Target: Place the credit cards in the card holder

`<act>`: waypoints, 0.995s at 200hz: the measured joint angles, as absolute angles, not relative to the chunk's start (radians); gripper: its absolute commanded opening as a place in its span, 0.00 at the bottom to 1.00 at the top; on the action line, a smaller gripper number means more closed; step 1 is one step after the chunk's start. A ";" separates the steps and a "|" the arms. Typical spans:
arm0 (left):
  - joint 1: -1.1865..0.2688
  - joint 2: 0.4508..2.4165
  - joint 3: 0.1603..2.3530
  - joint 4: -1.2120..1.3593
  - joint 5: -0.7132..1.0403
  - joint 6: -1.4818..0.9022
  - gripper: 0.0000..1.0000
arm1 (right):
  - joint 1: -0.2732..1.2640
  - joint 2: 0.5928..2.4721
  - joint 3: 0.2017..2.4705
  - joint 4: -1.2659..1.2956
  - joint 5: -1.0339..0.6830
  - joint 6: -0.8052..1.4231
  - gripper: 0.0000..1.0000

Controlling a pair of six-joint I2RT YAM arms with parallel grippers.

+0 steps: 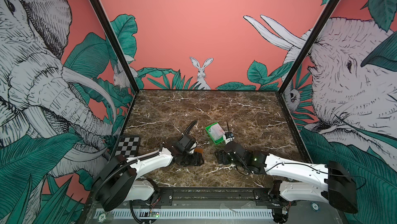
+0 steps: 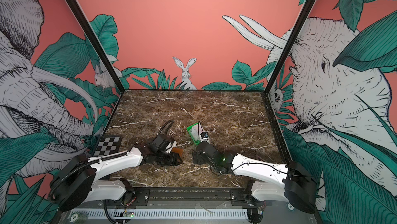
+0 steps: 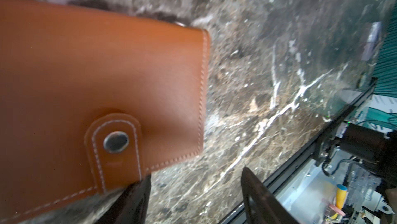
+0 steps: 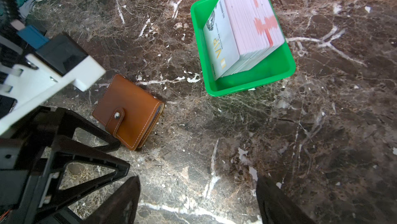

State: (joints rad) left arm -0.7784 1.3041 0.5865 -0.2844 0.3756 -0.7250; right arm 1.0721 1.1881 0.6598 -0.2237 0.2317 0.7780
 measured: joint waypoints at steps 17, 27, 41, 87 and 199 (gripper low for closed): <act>-0.778 1.305 0.631 -0.295 0.377 -0.712 0.67 | 1.072 1.188 0.656 -0.224 0.226 0.777 0.83; -0.778 1.304 0.662 -0.315 0.371 -0.696 0.67 | 1.072 1.188 0.656 -0.223 0.223 0.776 0.83; -0.773 1.302 0.703 -0.348 0.358 -0.667 0.67 | 1.072 1.188 0.656 -0.223 0.216 0.774 0.83; -0.662 1.336 0.770 -0.406 0.350 -0.569 0.69 | 1.072 1.188 0.656 -0.207 0.174 0.766 0.83; -0.569 1.622 0.927 -0.474 0.258 -0.382 0.72 | 1.073 1.243 0.656 -0.171 0.139 0.782 0.86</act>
